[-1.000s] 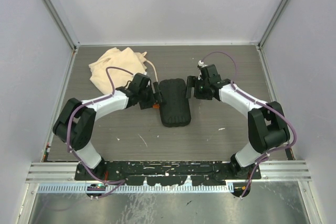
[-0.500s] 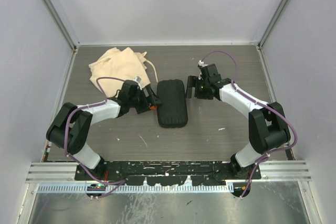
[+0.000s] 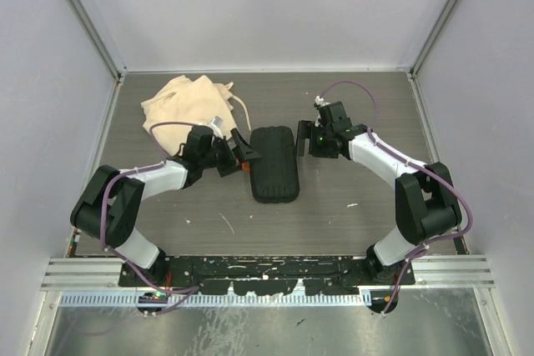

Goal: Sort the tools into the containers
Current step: Close the storage box at the center of the board.

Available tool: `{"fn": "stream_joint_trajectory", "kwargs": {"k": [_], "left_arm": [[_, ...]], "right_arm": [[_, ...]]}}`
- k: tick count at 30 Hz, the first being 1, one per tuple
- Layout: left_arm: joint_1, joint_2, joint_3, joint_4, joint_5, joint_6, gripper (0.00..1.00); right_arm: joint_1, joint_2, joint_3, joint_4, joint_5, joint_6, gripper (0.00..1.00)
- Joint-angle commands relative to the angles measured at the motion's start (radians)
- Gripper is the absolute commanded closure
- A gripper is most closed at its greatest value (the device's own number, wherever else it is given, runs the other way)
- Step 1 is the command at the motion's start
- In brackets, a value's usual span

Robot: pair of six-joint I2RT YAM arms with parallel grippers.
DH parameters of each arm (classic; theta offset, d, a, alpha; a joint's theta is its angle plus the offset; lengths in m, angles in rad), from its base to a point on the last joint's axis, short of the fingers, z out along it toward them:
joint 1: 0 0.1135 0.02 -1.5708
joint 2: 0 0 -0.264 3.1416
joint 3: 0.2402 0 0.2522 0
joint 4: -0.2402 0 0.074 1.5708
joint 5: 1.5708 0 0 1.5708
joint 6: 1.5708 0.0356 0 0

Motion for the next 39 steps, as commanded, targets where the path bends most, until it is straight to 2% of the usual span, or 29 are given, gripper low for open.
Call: {"fn": "stream_joint_trajectory", "kwargs": {"k": [1,6,10,20,27,33,39], "left_arm": [[0.023,-0.078,0.029,-0.063,-0.030,0.037,0.00],[0.028,-0.085,0.032,-0.162,-0.099,0.083,0.04],[0.034,-0.074,0.010,-0.152,-0.104,0.072,0.16],[0.045,-0.016,0.000,-0.167,-0.141,0.055,0.37],[0.045,0.061,0.048,-0.206,-0.148,0.077,0.47],[0.044,0.104,0.063,-0.204,-0.149,0.090,0.50],[0.044,0.127,0.059,-0.209,-0.144,0.095,0.63]], "right_arm": [[-0.002,-0.033,0.018,0.030,-0.022,-0.013,0.16],[0.000,-0.025,0.015,0.040,-0.037,-0.009,0.16],[0.000,-0.020,0.014,0.044,-0.045,-0.009,0.16],[-0.002,-0.031,0.005,0.047,-0.047,-0.007,0.16],[0.000,-0.039,0.000,0.048,-0.052,-0.003,0.17],[0.002,-0.039,-0.006,0.057,-0.056,0.004,0.17],[0.003,-0.039,-0.002,0.055,-0.052,0.002,0.17]]}}
